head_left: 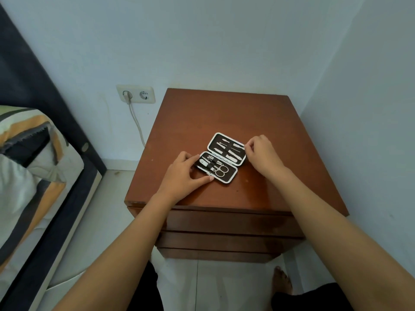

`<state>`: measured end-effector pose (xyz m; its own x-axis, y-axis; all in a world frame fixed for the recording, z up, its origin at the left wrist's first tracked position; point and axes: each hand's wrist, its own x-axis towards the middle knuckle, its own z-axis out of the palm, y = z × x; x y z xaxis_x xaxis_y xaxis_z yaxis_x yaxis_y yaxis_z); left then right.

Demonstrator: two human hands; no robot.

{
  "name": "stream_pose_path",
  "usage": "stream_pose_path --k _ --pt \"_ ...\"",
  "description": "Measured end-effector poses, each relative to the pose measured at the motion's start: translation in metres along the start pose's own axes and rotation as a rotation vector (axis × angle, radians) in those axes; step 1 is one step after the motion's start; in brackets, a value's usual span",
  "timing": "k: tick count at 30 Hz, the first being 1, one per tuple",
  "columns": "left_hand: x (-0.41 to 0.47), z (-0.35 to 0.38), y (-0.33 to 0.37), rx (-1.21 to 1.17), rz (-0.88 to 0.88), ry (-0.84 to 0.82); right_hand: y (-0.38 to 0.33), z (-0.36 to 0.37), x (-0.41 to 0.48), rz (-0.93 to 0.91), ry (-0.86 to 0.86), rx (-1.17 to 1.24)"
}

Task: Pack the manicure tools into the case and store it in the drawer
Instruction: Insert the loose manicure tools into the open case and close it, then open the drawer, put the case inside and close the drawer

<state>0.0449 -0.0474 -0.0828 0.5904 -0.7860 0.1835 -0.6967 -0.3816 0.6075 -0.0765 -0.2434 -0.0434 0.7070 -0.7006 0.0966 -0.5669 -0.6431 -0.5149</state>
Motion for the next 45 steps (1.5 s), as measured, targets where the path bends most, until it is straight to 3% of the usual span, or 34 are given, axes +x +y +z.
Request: stream_pose_path --k 4,7,11,20,28,31,35,38,40,45 --pt "-0.004 0.017 0.022 -0.070 -0.043 0.047 -0.007 -0.010 -0.011 -0.145 0.093 0.121" --pt "-0.004 0.026 0.030 -0.092 -0.091 0.141 0.001 -0.012 -0.027 -0.298 0.089 0.172" --pt "-0.006 0.030 0.031 -0.119 -0.107 0.195 0.018 -0.002 -0.051 -0.372 0.060 0.132" --pt "-0.009 0.032 0.033 -0.084 -0.119 0.189 0.014 0.022 -0.065 -0.247 0.142 0.093" --pt "-0.009 0.031 0.042 0.033 -0.195 0.095 0.003 0.014 -0.067 -0.187 0.042 0.049" --pt "-0.024 0.019 0.042 0.072 -0.167 0.119 0.013 0.001 -0.083 -0.123 0.077 0.128" --pt "-0.067 -0.006 0.013 0.089 -0.253 0.432 0.059 -0.025 -0.120 -0.048 0.348 0.162" --pt "-0.096 -0.019 -0.012 0.016 -0.462 0.627 0.108 -0.041 -0.146 0.199 0.552 0.217" --pt "-0.109 -0.020 -0.025 -0.055 -0.606 0.650 0.132 -0.042 -0.160 0.389 0.632 0.307" --pt "-0.124 -0.001 -0.031 -0.373 -0.596 0.605 0.139 -0.029 -0.175 0.569 0.479 0.512"
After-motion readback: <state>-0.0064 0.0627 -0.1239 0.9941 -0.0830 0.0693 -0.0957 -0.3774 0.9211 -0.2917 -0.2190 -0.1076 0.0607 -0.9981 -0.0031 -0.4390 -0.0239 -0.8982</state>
